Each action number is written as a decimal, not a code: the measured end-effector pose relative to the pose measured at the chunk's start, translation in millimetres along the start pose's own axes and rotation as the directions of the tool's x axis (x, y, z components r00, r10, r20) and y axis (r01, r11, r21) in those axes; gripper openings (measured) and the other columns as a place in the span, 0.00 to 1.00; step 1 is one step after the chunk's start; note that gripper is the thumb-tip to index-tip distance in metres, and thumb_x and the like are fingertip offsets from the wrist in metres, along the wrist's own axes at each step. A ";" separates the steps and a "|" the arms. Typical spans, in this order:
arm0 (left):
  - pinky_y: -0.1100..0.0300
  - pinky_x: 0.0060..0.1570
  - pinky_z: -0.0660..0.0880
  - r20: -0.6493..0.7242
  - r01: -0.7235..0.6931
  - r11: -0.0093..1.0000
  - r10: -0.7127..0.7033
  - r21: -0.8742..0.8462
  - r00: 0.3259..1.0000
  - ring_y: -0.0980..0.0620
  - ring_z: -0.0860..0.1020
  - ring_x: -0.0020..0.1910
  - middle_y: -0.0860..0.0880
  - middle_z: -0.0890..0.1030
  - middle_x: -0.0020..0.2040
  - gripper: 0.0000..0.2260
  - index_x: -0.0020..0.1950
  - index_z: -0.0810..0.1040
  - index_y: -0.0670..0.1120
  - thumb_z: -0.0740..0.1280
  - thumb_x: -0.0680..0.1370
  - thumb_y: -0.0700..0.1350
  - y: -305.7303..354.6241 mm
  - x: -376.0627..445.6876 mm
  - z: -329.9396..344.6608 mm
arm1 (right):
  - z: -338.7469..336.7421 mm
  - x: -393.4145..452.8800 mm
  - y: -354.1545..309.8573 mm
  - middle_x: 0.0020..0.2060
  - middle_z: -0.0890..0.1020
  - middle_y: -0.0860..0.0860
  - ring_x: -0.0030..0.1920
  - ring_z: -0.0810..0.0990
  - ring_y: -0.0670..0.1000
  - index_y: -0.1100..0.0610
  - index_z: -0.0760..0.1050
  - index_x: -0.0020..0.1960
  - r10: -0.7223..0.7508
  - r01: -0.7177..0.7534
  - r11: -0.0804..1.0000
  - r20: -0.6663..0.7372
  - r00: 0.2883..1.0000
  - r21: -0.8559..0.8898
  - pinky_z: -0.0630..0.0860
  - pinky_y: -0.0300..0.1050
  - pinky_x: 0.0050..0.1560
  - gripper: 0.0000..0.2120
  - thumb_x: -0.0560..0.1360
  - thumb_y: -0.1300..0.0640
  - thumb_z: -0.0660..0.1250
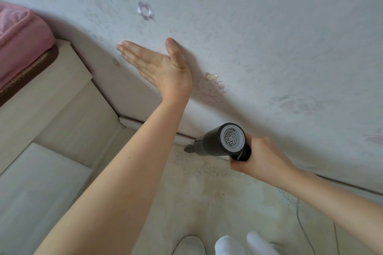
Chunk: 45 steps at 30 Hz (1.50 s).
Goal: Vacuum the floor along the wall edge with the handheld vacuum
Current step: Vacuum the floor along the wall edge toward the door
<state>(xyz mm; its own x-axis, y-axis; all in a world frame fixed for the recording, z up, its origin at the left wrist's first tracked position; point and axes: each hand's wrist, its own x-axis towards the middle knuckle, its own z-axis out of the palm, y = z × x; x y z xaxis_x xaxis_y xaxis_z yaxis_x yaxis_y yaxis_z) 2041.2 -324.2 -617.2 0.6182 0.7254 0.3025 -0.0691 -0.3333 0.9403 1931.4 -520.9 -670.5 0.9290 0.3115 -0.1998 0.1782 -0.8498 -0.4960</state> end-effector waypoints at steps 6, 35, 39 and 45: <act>0.64 0.70 0.36 -0.006 -0.024 1.000 0.024 0.014 1.000 0.44 0.39 0.79 0.38 0.39 0.79 0.47 0.79 0.39 0.35 0.46 0.73 0.68 -2.3 -0.1 0.1 | -1.9 -3.5 -0.3 0.29 0.78 0.50 0.31 0.76 0.51 0.40 0.68 0.36 0.002 -0.003 0.999 0.029 1.000 0.044 0.74 0.50 0.31 0.11 0.60 0.48 0.69; 0.62 0.71 0.38 -0.023 -0.073 0.997 0.074 0.035 0.997 0.41 0.41 0.79 0.35 0.41 0.79 0.45 0.78 0.41 0.32 0.47 0.74 0.64 -13.5 2.4 1.8 | 6.0 10.1 -3.8 0.29 0.77 0.49 0.31 0.76 0.51 0.41 0.66 0.36 -0.042 0.039 0.996 0.025 0.999 0.082 0.75 0.50 0.33 0.11 0.61 0.49 0.69; 0.62 0.71 0.38 -0.018 -0.080 0.996 0.081 0.039 0.997 0.41 0.42 0.79 0.35 0.41 0.79 0.49 0.78 0.42 0.32 0.48 0.75 0.71 -13.3 3.0 1.8 | 4.5 6.1 -3.5 0.29 0.77 0.49 0.31 0.75 0.51 0.42 0.67 0.36 -0.054 0.051 0.997 0.057 0.997 0.063 0.74 0.50 0.32 0.11 0.61 0.49 0.69; 0.62 0.71 0.38 -0.020 -0.076 0.996 0.077 0.046 0.997 0.40 0.42 0.79 0.34 0.42 0.79 0.45 0.78 0.42 0.32 0.48 0.74 0.65 -13.8 2.5 1.9 | 0.8 0.2 1.3 0.29 0.77 0.49 0.31 0.75 0.52 0.43 0.68 0.37 -0.054 0.050 0.997 0.062 0.997 0.054 0.75 0.50 0.32 0.10 0.61 0.49 0.69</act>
<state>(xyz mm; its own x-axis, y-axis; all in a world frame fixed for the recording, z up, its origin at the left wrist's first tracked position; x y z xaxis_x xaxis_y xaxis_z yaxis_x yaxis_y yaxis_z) 2045.2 -318.9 -629.8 0.5952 0.7096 0.3772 -0.0797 -0.4149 0.9064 1931.6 -521.6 -671.8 0.8961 0.3825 -0.2252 0.2071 -0.8091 -0.5500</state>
